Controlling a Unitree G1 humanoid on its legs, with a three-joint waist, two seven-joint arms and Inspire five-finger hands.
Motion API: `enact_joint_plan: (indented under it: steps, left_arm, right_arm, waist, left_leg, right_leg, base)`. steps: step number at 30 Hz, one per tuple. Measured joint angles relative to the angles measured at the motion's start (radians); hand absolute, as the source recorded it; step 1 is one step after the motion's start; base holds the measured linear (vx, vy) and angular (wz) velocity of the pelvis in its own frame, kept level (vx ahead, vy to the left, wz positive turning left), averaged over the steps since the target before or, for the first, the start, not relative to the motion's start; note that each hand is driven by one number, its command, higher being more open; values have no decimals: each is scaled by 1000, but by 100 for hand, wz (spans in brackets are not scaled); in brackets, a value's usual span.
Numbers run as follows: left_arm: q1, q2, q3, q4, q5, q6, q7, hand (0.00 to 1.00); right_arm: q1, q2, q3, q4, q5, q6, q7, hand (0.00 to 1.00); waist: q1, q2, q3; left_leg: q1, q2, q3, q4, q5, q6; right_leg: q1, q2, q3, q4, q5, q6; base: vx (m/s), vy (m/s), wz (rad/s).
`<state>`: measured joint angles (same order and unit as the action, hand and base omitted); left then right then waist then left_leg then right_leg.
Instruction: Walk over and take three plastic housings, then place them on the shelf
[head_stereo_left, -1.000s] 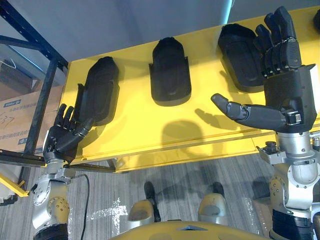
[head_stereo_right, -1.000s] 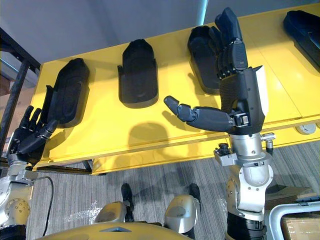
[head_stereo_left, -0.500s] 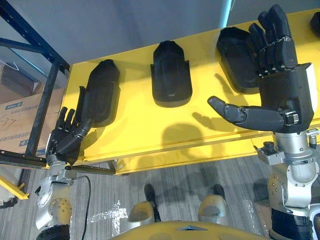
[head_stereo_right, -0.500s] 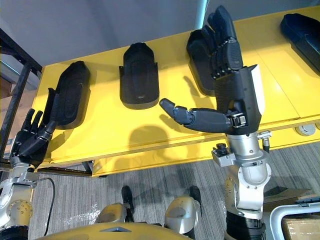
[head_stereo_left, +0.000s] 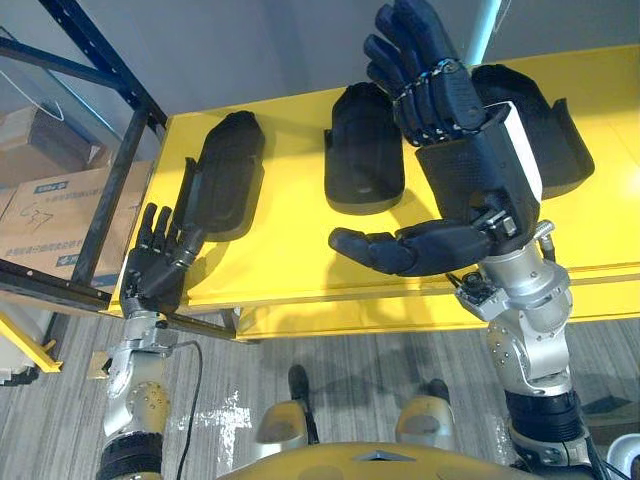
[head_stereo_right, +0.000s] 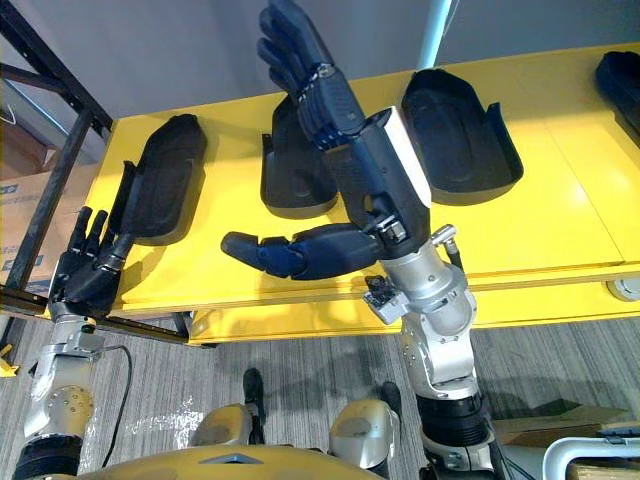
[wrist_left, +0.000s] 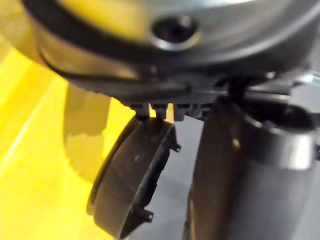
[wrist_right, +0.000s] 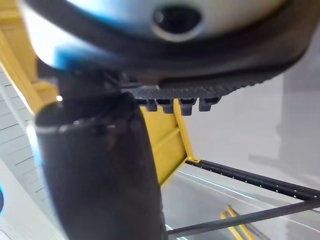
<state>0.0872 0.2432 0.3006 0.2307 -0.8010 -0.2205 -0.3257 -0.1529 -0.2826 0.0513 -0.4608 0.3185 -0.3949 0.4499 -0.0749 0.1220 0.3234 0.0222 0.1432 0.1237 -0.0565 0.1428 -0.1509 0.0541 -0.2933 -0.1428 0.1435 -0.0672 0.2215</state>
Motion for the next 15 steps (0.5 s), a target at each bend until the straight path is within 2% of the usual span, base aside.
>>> enact_joint_plan:
  steps: [2,5,8,15]
  left_arm:
    - [11,-14,-10,-45,43,-19,33,100]
    - [103,-66,-22,-221,122,-12,63,100]
    - [223,-107,-55,-398,201,34,78,100]
    - [328,-149,-52,-536,268,100,104,100]
  right_arm:
    - [1,1,2,13,0,6,-5,100]
    - [40,9,2,23,-5,14,-30,100]
    - [105,21,3,25,-47,14,-61,100]
    - [165,60,25,25,-67,13,-90,100]
  waist:
    - [-1,-4,-2]
    - [8,-21,-4]
    - [30,-22,-4]
    - [70,-24,-3]
  left_leg:
    - [-14,0,-13,0,4,-1]
    - [-28,0,-27,-1,6,-2]
    - [-49,3,-55,0,12,-6]
    - [-52,7,-99,-4,15,-9]
  right_leg:
    - [-2,1,-13,-5,1,0]
    - [-2,3,-29,-8,1,0]
    - [2,8,-58,-11,-1,-4]
    - [34,17,-108,-12,-18,-24]
  base:
    - [-30,-3,21]
    - [9,-4,15]
    - [29,-18,25]
    - [-19,-17,19]
